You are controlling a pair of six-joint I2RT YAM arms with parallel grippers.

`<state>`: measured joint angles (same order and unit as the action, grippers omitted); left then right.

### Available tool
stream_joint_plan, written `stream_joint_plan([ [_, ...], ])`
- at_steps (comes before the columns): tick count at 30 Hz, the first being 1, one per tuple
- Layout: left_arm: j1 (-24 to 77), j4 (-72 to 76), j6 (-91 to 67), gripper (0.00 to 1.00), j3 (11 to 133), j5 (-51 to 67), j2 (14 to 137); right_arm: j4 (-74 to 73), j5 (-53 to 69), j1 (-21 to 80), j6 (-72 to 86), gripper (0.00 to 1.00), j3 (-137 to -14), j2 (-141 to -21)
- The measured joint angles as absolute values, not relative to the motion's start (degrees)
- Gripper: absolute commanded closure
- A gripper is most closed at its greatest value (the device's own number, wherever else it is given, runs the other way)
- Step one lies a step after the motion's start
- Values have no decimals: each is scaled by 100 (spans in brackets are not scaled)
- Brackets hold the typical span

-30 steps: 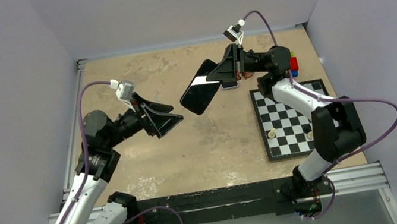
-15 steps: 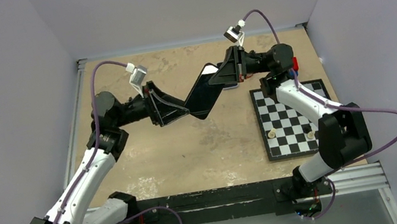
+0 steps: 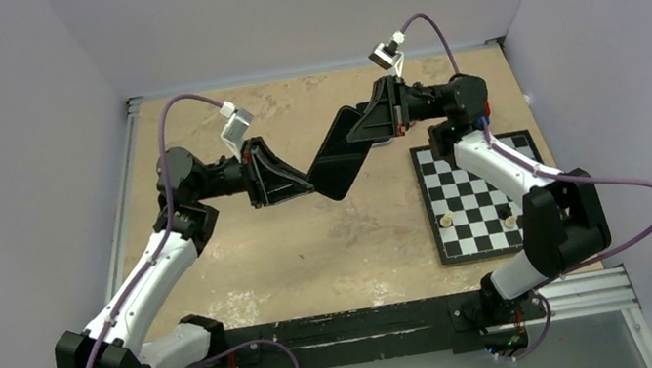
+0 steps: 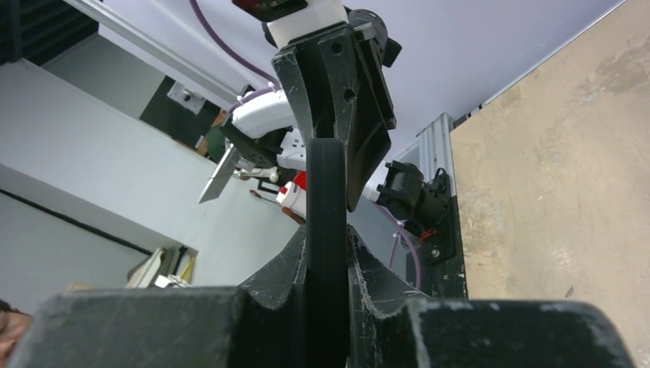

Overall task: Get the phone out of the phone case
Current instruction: Remove the phone case from the phone.

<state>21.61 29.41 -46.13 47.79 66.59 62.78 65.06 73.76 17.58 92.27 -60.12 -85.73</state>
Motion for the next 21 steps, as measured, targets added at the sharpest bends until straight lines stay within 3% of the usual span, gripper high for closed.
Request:
stream_joint_plan([
  [5, 2174, 2995, -4674, 95, 4792, 6777, 6377, 6893, 7454, 1763, 9308, 100, -6012, -8576],
  [21, 2198, 4517, -4497, 100, 4639, 7581, 6753, 8580, 7432, 1861, 10759, 100, -5870, -8882],
])
